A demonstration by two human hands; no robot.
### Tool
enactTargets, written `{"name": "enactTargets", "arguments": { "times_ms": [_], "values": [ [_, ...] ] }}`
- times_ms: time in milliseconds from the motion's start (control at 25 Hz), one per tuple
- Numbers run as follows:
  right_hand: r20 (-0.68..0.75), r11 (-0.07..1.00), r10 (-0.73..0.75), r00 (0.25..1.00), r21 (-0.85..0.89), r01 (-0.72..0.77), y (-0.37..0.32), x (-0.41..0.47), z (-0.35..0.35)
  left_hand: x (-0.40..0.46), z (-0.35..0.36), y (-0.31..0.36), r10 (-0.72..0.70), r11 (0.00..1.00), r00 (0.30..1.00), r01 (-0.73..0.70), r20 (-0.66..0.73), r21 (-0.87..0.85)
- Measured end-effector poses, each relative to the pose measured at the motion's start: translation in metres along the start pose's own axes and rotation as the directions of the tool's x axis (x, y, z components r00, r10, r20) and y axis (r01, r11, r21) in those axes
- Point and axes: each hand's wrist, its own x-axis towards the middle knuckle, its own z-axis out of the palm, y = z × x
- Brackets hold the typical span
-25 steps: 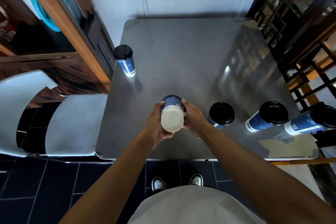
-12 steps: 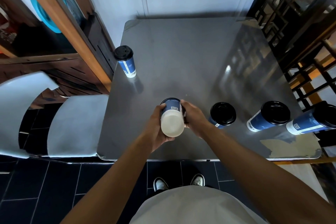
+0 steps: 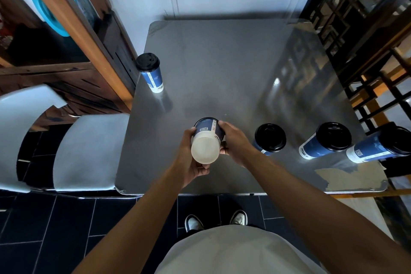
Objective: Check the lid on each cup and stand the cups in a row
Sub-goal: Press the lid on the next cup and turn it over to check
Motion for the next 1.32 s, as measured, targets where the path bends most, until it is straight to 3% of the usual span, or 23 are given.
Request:
{"name": "enactTargets", "arguments": {
  "times_ms": [80,200,280,560,640,760,840,920,1040,1200,1320],
  "values": [
    [-0.001,0.999,-0.037,0.999,-0.036,0.037,0.000,0.004,-0.003,0.003,-0.001,0.000,0.001,1.000,1.000,-0.001,-0.018,-0.024],
    [0.020,0.989,-0.099,0.995,-0.108,0.101,0.000,0.006,-0.005,0.005,0.001,0.000,0.060,0.981,0.995,-0.043,0.085,-0.189],
    [0.025,0.990,-0.107,0.994,-0.087,0.109,-0.001,0.005,-0.003,0.008,-0.001,-0.002,0.101,0.984,0.992,-0.088,0.075,-0.152],
    [0.031,0.979,-0.159,0.987,-0.126,0.161,-0.001,0.002,-0.003,0.015,-0.005,-0.003,0.093,0.956,0.992,-0.065,0.087,-0.285],
    [0.055,0.982,-0.142,0.988,-0.114,0.148,-0.003,0.002,-0.002,0.016,-0.006,-0.002,0.102,0.970,0.993,-0.086,0.057,-0.228],
    [0.098,0.992,-0.095,0.991,-0.072,0.103,-0.007,0.001,-0.004,0.015,-0.013,-0.001,0.130,0.991,0.985,-0.130,-0.113,0.003],
    [0.156,0.978,-0.074,0.985,-0.183,0.103,-0.007,0.002,-0.009,0.015,-0.021,0.001,0.189,0.976,0.968,-0.168,-0.162,0.136],
    [0.235,0.923,-0.090,0.968,-0.345,0.170,-0.008,0.004,-0.012,0.017,-0.027,0.008,0.233,0.955,0.963,-0.200,-0.138,0.219],
    [0.299,0.869,-0.116,0.947,-0.431,0.243,-0.015,0.009,-0.008,0.024,-0.031,0.020,0.285,0.933,0.955,-0.255,-0.085,0.255],
    [0.233,0.788,-0.204,0.951,-0.536,0.301,-0.032,0.022,0.006,0.040,-0.033,0.036,0.372,0.887,0.928,-0.343,-0.039,0.308],
    [0.215,0.736,-0.270,0.939,-0.582,0.345,-0.050,0.044,0.013,0.062,-0.035,0.057,0.470,0.797,0.882,-0.405,-0.040,0.448]
  ]
}}
